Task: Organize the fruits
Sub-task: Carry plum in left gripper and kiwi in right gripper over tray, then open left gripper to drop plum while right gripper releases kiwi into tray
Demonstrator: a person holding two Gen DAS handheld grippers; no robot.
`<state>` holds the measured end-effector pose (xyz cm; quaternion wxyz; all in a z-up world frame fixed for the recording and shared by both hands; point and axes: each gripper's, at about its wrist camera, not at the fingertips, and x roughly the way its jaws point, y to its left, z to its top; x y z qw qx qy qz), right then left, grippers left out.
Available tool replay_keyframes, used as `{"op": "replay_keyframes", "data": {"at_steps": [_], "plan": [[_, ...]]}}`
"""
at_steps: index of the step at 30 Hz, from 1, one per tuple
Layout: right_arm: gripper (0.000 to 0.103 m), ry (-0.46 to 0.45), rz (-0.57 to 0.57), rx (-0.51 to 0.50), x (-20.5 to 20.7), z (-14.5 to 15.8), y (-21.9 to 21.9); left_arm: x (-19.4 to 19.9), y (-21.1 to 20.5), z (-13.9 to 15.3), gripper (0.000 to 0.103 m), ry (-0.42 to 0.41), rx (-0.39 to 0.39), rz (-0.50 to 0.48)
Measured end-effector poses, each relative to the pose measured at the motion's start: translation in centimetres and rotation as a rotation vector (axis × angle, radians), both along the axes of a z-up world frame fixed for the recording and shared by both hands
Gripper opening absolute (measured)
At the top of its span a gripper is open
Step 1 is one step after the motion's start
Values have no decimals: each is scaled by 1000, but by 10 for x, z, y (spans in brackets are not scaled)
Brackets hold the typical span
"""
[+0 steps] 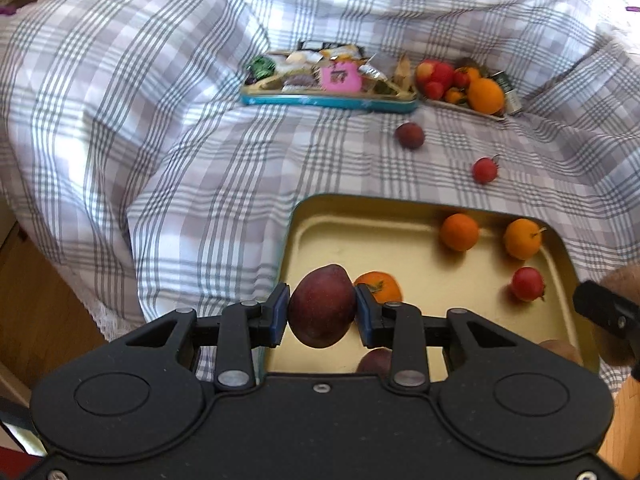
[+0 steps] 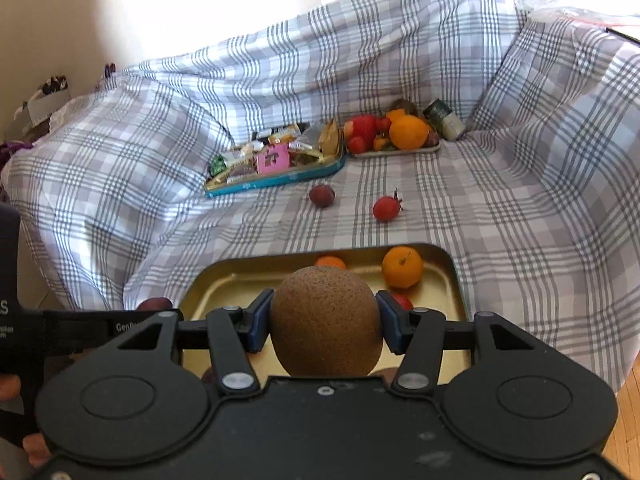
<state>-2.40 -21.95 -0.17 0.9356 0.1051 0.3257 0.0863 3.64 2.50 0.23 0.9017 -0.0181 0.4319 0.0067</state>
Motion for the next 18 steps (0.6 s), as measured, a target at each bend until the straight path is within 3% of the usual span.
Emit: {"op": "replay_keyframes", "data": {"at_steps": [9, 18], "plan": [[57, 36, 8, -4, 1, -8, 2, 5, -2, -9, 44, 30, -16, 1], [57, 56, 9, -13, 4, -13, 6, 3, 1, -1, 44, 2, 0, 27]]}}
